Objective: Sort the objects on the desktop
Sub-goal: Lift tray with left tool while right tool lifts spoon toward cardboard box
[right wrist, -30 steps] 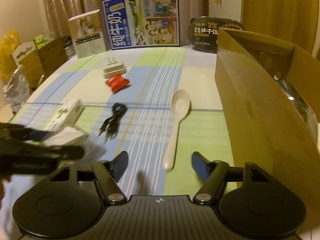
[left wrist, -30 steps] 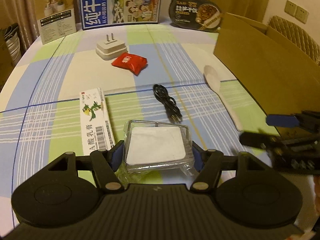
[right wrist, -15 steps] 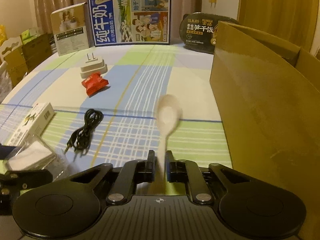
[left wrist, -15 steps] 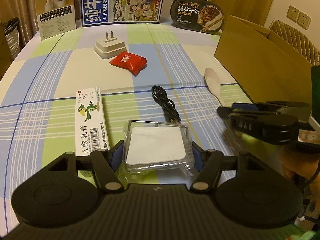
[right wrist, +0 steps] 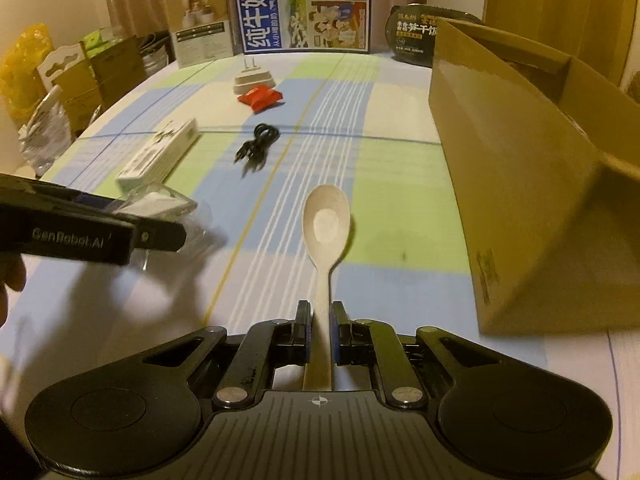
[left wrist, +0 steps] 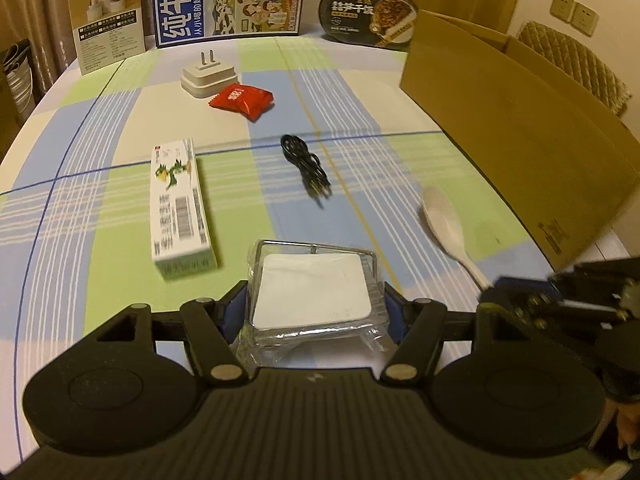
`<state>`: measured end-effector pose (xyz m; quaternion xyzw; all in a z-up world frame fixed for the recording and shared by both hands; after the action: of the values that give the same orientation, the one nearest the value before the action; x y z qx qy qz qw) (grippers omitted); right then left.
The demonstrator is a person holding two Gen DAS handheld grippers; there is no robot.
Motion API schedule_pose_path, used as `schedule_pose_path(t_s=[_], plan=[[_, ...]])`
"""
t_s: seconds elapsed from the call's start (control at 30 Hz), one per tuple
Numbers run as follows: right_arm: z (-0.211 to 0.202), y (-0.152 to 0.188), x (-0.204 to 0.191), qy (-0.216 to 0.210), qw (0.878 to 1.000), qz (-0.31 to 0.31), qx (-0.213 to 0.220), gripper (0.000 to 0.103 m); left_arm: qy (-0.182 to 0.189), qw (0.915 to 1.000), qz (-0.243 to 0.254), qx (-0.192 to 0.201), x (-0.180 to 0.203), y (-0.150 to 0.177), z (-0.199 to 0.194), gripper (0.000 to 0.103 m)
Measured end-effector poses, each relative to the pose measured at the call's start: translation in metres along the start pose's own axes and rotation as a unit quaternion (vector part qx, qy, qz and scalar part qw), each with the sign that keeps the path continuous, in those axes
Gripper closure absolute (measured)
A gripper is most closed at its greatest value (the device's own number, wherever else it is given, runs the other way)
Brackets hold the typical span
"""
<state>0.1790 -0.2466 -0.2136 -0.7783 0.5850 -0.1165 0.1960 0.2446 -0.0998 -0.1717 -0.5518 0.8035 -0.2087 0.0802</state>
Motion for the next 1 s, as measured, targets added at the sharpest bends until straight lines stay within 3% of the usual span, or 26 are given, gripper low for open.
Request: schedule_pose_path(t_s=[0.17, 0.23, 0.3, 0.63, 0.77, 1.0], plan=[[-0.008, 0.005, -0.001, 0.000, 1.000, -0.005, 0.016, 0.090, 0.015, 0.9999, -0.004, 0.005, 0.011, 0.024, -0.013, 0.040], [-0.008, 0.003, 0.000, 0.004, 1.000, -0.003, 0.022, 0.067, 0.012, 0.9999, -0.001, 0.007, 0.014, 0.029, -0.015, 0.040], [-0.007, 0.002, 0.002, 0.003, 1.000, -0.003, 0.027, 0.056, 0.006, 0.9999, 0.002, 0.008, 0.015, 0.030, -0.015, 0.039], [0.009, -0.013, 0.004, -0.004, 0.999, -0.013, 0.045, 0.055, -0.004, 0.9997, 0.022, 0.006, 0.016, 0.027, -0.002, 0.032], [0.018, -0.025, -0.002, -0.007, 0.998, -0.028, 0.056, 0.055, -0.022, 0.9996, 0.017, 0.011, 0.011, 0.025, -0.003, 0.039], [0.035, -0.042, -0.002, -0.002, 0.998, -0.022, 0.053, 0.055, -0.026, 0.9994, -0.013, 0.019, -0.004, 0.021, -0.009, 0.039]])
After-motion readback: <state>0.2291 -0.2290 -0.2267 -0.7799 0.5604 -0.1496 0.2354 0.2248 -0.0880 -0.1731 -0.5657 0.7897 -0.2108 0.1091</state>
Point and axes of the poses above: each gripper's, at about its wrist camera, not at the fingertips, and z roughly the way its jaws point, x to its right, y to its underside, the point moved 10 cm from there along z, roughly the way its jaws point, and after that the axes turned 14 degrees about -x, right-handed, at the moved point
